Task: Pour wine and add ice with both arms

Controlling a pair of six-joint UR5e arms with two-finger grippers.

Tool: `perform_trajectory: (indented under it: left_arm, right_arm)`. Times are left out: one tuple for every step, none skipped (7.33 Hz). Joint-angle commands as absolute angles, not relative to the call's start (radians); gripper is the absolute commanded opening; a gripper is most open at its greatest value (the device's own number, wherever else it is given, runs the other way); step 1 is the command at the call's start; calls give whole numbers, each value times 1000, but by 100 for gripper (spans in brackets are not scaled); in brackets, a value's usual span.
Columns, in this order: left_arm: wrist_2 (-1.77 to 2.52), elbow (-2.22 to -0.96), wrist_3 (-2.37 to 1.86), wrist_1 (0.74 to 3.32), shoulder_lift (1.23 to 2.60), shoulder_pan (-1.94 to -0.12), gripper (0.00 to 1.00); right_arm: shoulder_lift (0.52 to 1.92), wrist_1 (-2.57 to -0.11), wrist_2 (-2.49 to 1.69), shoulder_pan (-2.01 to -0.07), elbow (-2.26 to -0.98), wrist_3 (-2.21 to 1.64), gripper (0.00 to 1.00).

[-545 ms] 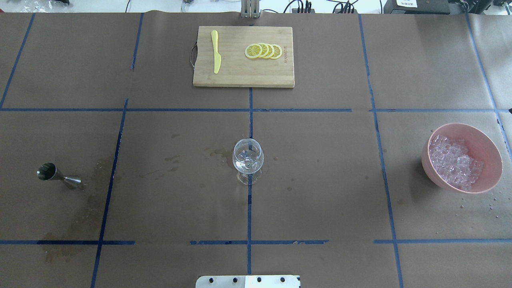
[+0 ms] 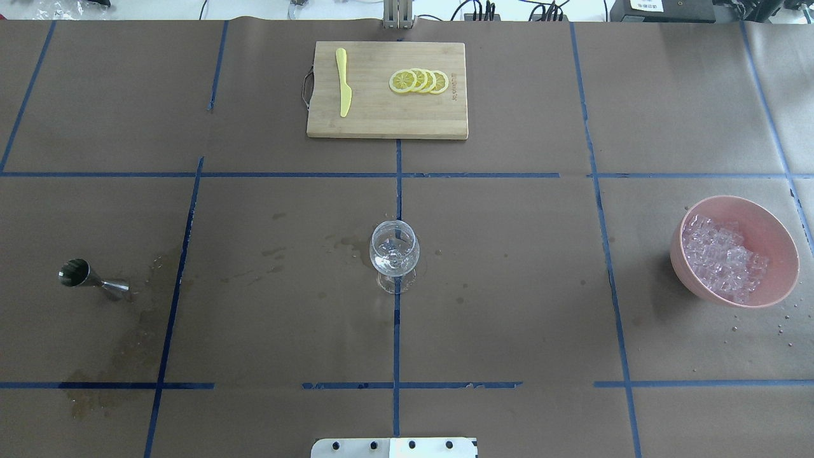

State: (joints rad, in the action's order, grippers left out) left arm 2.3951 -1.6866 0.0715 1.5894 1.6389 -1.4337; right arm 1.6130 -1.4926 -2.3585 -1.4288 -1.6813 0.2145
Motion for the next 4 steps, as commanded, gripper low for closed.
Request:
perform_trajectory:
  left_arm:
    - [2395, -1687, 69, 1591, 1641, -1430, 100]
    - [2402, -1680, 69, 1588, 1637, -1431, 100]
    - [2392, -1675, 77, 1595, 1635, -1431, 100]
    - [2395, -1672, 74, 1600, 1647, -1430, 100]
  right_arm:
    - [1615, -1488, -2358, -1430, -1681, 215, 100]
    - [1609, -1488, -2359, -1430, -1680, 216, 100]
    - [1611, -1486, -2356, -1428, -1680, 219, 100]
    - [1617, -1486, -2356, -1430, -1678, 224, 100]
